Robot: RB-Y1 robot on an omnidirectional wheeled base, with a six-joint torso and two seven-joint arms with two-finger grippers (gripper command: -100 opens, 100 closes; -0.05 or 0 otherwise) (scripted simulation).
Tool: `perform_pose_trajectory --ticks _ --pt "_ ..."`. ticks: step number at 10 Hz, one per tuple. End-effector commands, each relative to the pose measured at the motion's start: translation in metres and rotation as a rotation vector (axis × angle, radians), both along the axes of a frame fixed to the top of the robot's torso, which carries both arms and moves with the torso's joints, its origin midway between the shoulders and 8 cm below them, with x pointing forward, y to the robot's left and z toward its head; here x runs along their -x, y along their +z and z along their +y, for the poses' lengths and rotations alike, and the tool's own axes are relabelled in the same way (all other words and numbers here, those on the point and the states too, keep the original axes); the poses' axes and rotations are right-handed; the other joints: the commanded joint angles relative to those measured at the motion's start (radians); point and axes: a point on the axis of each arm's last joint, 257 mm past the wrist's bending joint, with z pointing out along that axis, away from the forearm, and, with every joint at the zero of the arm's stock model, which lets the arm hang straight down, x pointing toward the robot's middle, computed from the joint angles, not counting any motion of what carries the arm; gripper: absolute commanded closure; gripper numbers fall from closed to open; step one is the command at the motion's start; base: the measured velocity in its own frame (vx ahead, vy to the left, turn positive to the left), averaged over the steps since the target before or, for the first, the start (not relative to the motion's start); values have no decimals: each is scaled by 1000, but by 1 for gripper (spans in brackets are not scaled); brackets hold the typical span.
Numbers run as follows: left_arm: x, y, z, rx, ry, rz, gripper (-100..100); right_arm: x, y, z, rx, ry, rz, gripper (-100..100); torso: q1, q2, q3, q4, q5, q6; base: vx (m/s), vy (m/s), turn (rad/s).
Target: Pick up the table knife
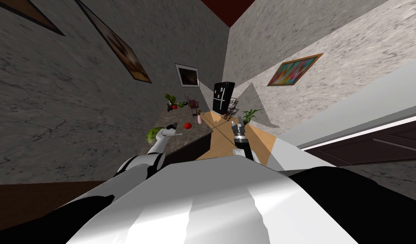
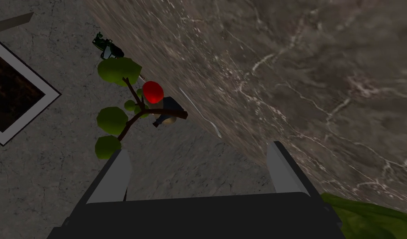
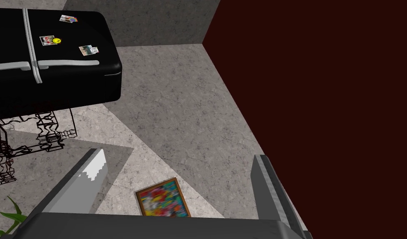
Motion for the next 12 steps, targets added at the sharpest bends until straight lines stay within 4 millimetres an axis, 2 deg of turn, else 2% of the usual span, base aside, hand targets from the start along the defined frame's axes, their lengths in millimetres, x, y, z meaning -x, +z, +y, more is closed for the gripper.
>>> perform_pose_trajectory --ticks 1,2,3,5,6,7,8,9,12 --pt "-2 -2 8 1 23 37 -100 0 0 0 0 0 0 0 0 0 0 0 0 0 7 -9 -40" --pt "3 -12 12 4 33 59 -100 0 0 0 0 0 0 0 0 0 0 0 0 0 0 0 0" --pt "-1 -3 22 -4 58 87 -100 0 0 0 0 0 0 0 1 0 0 0 0 -1 6 -10 -74" --pt "9 -21 28 5 80 134 -100 0 0 0 0 0 0 0 0 0 0 0 0 0 4 -4 -23" --pt "6 -11 38 1 107 162 -100 0 0 0 0 0 0 0 1 0 0 0 0 -1 5 -11 -78" --pt "15 -24 42 8 125 201 -100 0 0 0 0 0 0 0 0 0 0 0 0 0 8 -7 -43" --pt "11 -12 50 4 146 216 -100 0 0 0 0 0 0 0 0 0 0 0 0 -1 8 -12 -61" --pt "23 -26 55 13 168 262 -100 0 0 0 0 0 0 0 0 0 0 0 0 0 9 -11 -43" --pt "34 -31 67 21 213 328 -100 0 0 0 0 0 0 0 0 0 0 0 0 0 7 -7 -37"
